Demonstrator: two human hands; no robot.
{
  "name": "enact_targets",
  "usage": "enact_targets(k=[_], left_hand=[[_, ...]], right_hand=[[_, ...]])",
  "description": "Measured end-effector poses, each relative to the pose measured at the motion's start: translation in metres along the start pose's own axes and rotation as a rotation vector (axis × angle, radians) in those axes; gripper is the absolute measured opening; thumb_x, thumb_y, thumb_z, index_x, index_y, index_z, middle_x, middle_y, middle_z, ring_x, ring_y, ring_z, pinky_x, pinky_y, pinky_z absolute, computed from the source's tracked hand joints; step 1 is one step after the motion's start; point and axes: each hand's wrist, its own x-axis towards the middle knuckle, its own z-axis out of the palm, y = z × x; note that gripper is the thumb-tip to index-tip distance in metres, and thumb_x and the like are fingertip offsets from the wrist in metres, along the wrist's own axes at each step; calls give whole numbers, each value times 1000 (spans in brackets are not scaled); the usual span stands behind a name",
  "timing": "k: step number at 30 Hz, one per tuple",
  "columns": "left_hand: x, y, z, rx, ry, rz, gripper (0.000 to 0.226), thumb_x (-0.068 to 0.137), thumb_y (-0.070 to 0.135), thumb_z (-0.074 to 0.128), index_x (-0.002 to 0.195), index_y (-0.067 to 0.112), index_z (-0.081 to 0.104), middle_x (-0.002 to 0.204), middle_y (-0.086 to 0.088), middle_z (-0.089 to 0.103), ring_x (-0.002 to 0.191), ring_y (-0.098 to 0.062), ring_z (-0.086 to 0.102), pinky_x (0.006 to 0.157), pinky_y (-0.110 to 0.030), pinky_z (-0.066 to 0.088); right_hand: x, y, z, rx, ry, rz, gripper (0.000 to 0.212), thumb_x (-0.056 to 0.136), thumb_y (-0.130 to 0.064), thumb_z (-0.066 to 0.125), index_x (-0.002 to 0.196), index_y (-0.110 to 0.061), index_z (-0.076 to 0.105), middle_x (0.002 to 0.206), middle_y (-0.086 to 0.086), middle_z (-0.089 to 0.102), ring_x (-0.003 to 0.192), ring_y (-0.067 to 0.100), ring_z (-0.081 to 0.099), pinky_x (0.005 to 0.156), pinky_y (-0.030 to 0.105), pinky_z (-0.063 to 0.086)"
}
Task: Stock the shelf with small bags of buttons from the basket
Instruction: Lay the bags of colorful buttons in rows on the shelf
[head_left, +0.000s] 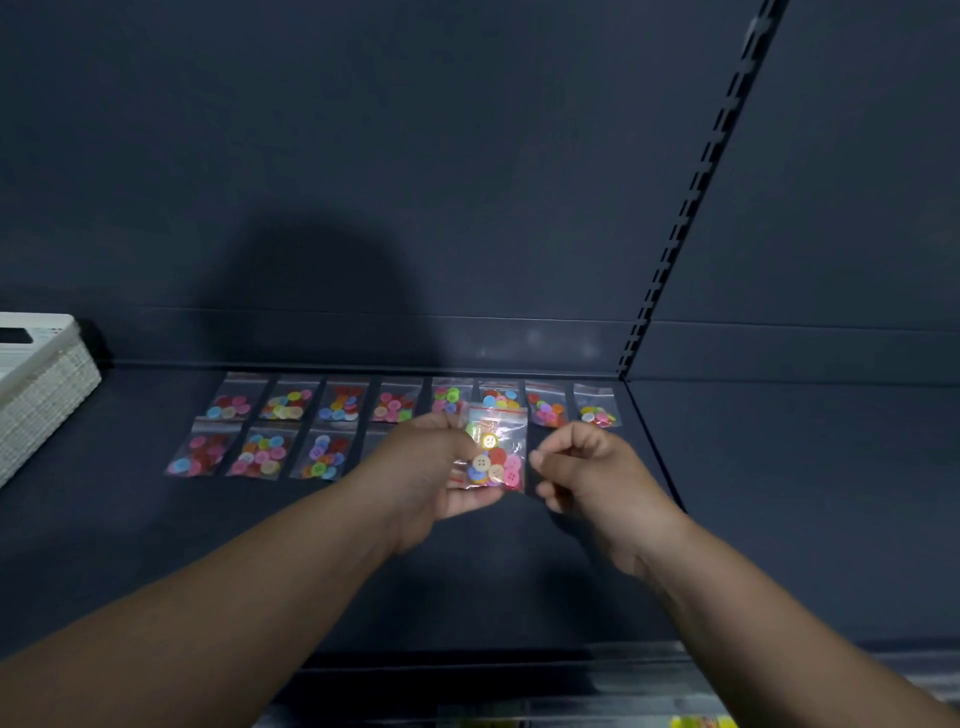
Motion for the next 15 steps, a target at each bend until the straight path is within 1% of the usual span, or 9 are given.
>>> enact_targets(k=[2, 5, 7, 9, 11, 13, 15], left_hand=[[2, -2, 1, 31, -1, 19, 16, 88, -7, 52, 92, 7, 59, 93, -14, 68, 79, -22, 67, 60, -34, 59], [3, -3, 8, 49, -13, 46, 16, 85, -7, 59, 87, 9, 59, 86, -10, 68, 78, -21, 67, 63, -34, 59], [3, -5, 15, 70, -25, 49, 16, 84, -4, 62, 84, 11, 59, 86, -10, 69, 79, -21, 67, 64, -34, 59], [4, -8, 19, 98, -35, 45, 12, 84, 0, 65, 87, 11, 61, 94, -12, 69, 82, -22, 68, 62, -33, 58], [7, -11, 17, 100, -6, 31, 11, 85, 3, 64, 92, 11, 61, 106, -15, 67, 88, -25, 68, 59, -33, 58], [12, -12, 11, 70, 47, 12, 14, 86, 3, 63, 96, 13, 58, 117, -15, 60, 98, -30, 65, 59, -34, 58], [14, -11, 7, 42, 74, 1, 18, 87, 3, 62, 102, 13, 58, 123, -13, 56, 104, -31, 62, 60, -34, 58]], right_hand=[[0, -2, -9, 21, -14, 36, 19, 89, -7, 58, 72, -15, 55, 63, -1, 60, 55, 11, 53, 52, 22, 42], [-3, -3, -13, 74, -124, 78, 14, 89, -20, 61, 75, -20, 58, 72, -1, 62, 59, 11, 55, 53, 22, 43], [-4, 0, -9, 67, -161, 56, 5, 86, -17, 65, 82, -19, 62, 70, -1, 64, 57, 9, 54, 53, 20, 43], [-3, 3, -8, 75, -120, 25, 9, 86, -8, 64, 84, -16, 64, 70, -1, 66, 56, 9, 53, 52, 20, 42], [0, 3, -15, 69, -64, 22, 11, 85, -5, 64, 82, -15, 64, 71, 1, 67, 56, 9, 54, 52, 21, 42], [6, 3, -28, -6, 4, 18, 11, 84, -1, 65, 83, -12, 62, 71, 4, 68, 55, 9, 58, 50, 20, 45], [16, 6, -42, -128, 71, 0, 13, 81, 4, 66, 84, -7, 60, 71, 7, 67, 54, 10, 60, 51, 20, 48]])
